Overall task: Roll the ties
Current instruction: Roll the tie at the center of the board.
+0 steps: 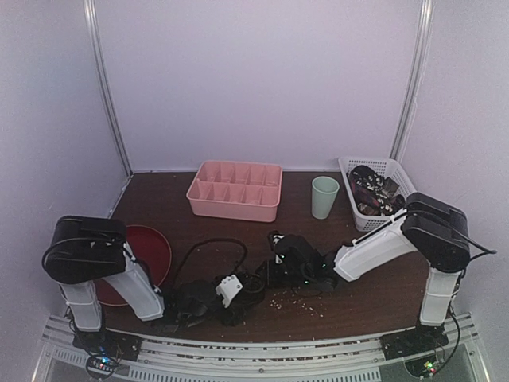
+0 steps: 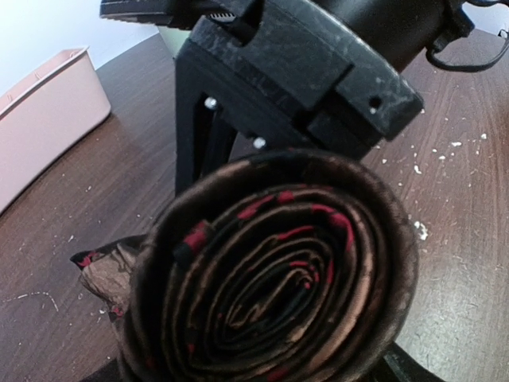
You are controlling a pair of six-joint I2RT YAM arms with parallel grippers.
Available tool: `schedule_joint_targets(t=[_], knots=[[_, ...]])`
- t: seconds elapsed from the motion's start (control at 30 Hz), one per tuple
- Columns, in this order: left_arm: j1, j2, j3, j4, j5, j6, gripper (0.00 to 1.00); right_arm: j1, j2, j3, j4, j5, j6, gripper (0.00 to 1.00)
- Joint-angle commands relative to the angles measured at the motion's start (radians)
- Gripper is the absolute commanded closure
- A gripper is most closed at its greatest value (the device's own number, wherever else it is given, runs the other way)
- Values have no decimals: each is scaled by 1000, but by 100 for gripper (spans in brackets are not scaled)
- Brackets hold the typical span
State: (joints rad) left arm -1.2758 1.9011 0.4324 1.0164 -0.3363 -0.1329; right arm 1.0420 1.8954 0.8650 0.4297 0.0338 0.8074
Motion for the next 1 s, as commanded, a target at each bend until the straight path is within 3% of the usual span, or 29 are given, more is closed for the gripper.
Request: schedule_joint_targets(t=[0.0, 0.2, 0.97], knots=[[5, -17, -6, -65, 29, 7, 24, -7, -76, -8, -141, 78, 15, 72], [5, -72, -41, -11, 28, 10, 21, -2, -133, -60, -151, 57, 53, 72], [4, -203, -11, -233, 134, -79, 16, 208, -267, -251, -112, 76, 203, 68]])
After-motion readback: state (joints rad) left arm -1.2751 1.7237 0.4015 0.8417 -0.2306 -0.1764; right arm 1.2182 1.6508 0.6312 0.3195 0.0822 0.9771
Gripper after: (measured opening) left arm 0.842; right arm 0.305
